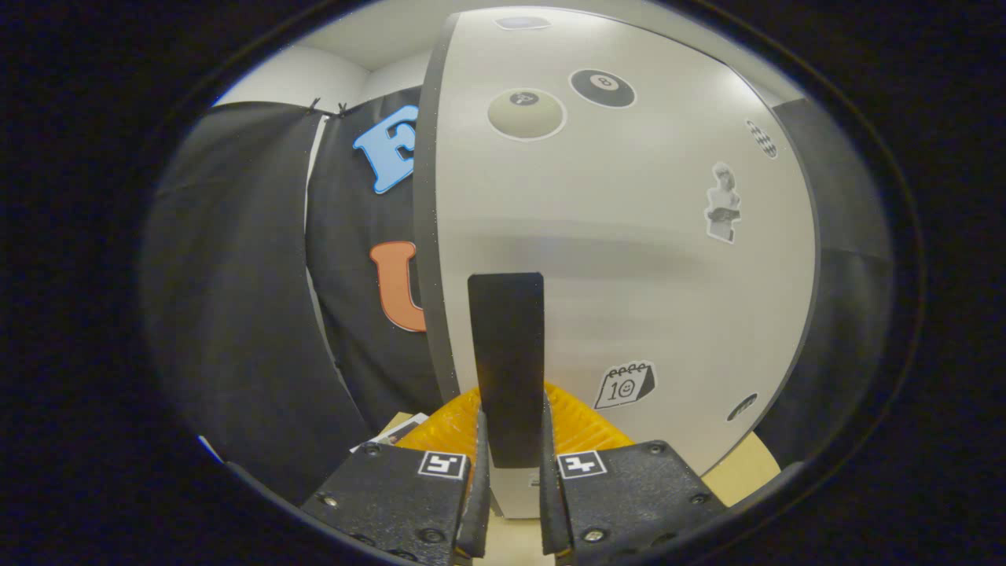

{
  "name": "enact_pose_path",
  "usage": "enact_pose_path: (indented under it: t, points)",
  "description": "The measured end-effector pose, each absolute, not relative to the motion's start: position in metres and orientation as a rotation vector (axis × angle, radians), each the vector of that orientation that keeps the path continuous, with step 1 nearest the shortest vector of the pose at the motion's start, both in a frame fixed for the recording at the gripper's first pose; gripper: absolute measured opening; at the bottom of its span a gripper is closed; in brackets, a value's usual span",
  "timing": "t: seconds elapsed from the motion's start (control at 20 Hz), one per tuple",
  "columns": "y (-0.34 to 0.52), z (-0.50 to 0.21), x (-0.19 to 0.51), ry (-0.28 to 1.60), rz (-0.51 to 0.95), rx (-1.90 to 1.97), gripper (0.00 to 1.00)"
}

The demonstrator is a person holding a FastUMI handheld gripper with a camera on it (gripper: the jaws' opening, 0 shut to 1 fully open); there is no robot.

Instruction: Open the shoe cabinet door, grab the shoes and put them into the shoe cabinet, then close the shoe cabinet door.

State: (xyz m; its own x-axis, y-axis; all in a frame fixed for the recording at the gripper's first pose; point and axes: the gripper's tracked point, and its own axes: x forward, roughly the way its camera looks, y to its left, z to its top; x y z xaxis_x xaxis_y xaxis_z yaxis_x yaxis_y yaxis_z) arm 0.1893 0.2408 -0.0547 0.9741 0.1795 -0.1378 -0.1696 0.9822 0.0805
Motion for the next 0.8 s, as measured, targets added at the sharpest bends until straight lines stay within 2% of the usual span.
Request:
enact_pose_path:
  t: [0.3,0.8]
  points:
    - [0.231,-0.054,0.145,0.145,0.235,0.054,0.26]
    - [0.155,-0.063,0.037,0.146,0.343,0.075,0.25]
